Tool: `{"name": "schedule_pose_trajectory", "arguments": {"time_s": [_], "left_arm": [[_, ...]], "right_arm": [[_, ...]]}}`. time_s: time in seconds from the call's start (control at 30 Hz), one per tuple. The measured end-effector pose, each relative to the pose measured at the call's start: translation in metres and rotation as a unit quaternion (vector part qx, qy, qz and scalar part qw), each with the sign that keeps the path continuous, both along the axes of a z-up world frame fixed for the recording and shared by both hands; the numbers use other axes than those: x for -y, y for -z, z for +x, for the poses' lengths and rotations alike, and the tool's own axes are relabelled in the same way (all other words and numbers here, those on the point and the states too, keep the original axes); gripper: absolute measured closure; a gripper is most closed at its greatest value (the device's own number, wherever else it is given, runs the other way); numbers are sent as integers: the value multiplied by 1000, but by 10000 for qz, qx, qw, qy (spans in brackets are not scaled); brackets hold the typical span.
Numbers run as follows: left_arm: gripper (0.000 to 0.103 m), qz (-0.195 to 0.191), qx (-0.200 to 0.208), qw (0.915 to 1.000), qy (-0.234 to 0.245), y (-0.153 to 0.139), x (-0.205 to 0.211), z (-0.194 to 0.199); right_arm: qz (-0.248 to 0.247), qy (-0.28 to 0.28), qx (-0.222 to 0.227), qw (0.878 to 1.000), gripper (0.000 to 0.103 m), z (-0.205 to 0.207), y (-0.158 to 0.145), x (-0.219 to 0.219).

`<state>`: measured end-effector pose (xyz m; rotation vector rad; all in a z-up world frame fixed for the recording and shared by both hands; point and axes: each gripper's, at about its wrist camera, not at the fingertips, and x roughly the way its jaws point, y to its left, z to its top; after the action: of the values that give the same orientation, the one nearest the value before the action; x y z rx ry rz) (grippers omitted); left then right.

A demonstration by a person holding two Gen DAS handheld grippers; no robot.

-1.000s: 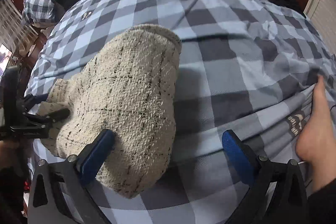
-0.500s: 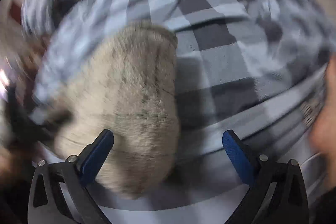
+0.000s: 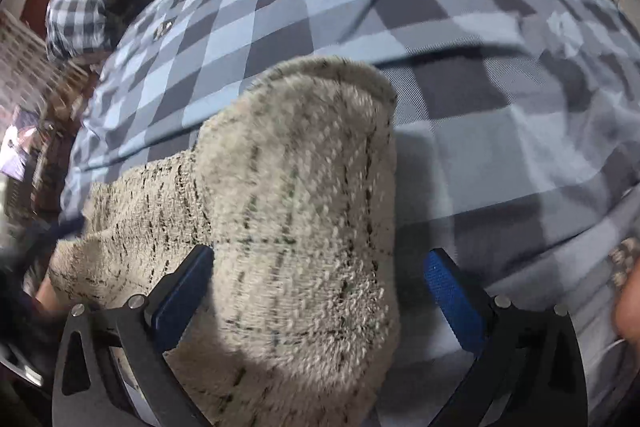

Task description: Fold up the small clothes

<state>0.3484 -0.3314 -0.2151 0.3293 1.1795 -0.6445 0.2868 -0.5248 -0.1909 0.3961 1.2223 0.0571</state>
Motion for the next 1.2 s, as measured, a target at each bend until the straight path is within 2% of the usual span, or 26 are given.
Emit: {"name": "schedule_pose_trajectory", "arguments": {"time_s": [0.07,0.1,0.2,0.27,0.37,0.4,0.43,0.5,0.57,0.67,0.73,0.77,0.87,0.93,1.1,1.2], "left_arm": [[0,215,200,9995,119,15,-1,-2],[0,311,233,9992,26,23,-4,2],[0,311,-10,9991,-290,27,-12,10],[0,413,36,9987,-304,22,-10,11],[0,691,289,9959,-512,0,-2,7],[0,785,345,9943,-640,-9,1,6],[0,835,404,9929,-746,-17,3,1],[0,752,498,9923,-845,-41,7,-7],[0,622,662,9918,-899,-69,9,-18],[0,455,1129,9871,-1037,-117,8,-42],[0,500,1356,9829,-1142,-139,5,-53],[0,559,1449,9803,-1220,-148,3,-57],[0,705,1555,9736,-1514,-171,-13,-72],[0,600,1442,9714,-1787,-181,-32,-82],[0,469,1234,9607,-2440,-185,-69,-102],[0,456,1316,9557,-2593,-179,-76,-108]], "right_arm": [[-86,-84,57,9999,2,-2,9,-4],[-219,-172,139,9995,2,-2,11,-9],[-649,-384,241,9969,2,-1,6,-22],[-737,-354,121,9966,2,5,2,-23],[-678,-214,-107,9974,2,9,-10,-19],[-512,-165,-270,9982,2,13,-12,-17],[-104,-162,-525,9984,2,17,-17,-12],[371,-122,-575,9976,2,19,-31,-4],[496,80,-461,9977,2,20,-63,8],[453,283,-419,9977,2,19,-110,23],[357,298,-382,9982,2,12,-140,29],[181,270,-321,9990,2,2,-162,32],[-274,92,-143,9995,2,-21,-199,30],[-499,-198,4,9986,2,-36,-212,19],[-836,-982,204,9914,2,-70,-215,-15],[-1024,-1077,324,9884,2,-83,-211,-25]]}}
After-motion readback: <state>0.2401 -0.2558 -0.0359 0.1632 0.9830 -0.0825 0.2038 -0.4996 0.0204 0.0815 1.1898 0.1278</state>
